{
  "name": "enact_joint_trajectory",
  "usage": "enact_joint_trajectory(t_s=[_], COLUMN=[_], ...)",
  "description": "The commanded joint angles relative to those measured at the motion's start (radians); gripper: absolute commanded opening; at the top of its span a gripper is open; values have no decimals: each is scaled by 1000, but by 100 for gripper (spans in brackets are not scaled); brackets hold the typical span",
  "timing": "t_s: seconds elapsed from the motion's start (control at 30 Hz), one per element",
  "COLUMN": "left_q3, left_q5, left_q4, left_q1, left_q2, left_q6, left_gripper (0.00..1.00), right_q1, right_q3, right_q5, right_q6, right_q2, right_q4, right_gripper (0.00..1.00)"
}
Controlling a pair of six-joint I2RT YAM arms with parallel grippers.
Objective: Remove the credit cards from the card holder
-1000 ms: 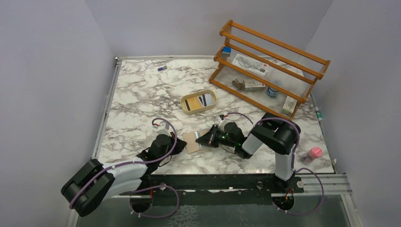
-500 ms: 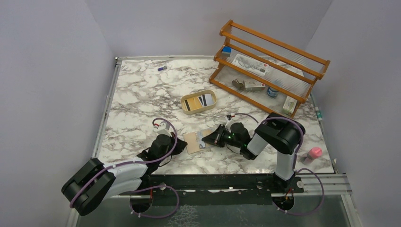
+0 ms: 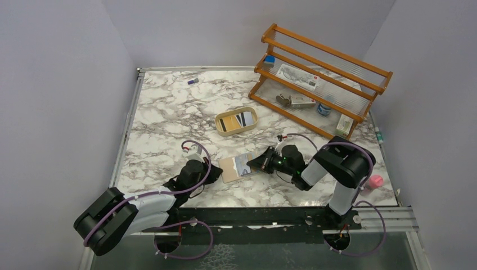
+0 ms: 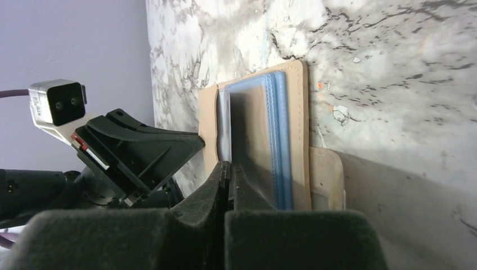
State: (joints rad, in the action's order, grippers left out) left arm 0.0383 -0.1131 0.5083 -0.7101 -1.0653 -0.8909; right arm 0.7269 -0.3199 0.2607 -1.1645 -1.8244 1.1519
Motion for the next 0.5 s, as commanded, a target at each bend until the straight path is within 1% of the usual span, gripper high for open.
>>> enact_joint_trajectory(t_s=[0.0, 0.17, 0.3, 0.47], left_q3=[-28, -28, -25, -25], left_q5=[-19, -19, -18, -17], left_q4=[-113, -112, -113, -113], left_q1=[3, 3, 3, 3], left_q2=[-26, -28, -34, -33], left_q6=[29, 29, 29, 29], left_gripper=[0, 0, 0, 0], right_q1=[-28, -43, -55, -94], right_q3=[22, -13, -50, -82], right_q5=[12, 6, -1, 13], right_q6=[96, 189, 237, 261], right_q2=[108, 241, 319, 374], right_q4=[-111, -271, -373, -427], right_gripper=[1, 1, 1, 1])
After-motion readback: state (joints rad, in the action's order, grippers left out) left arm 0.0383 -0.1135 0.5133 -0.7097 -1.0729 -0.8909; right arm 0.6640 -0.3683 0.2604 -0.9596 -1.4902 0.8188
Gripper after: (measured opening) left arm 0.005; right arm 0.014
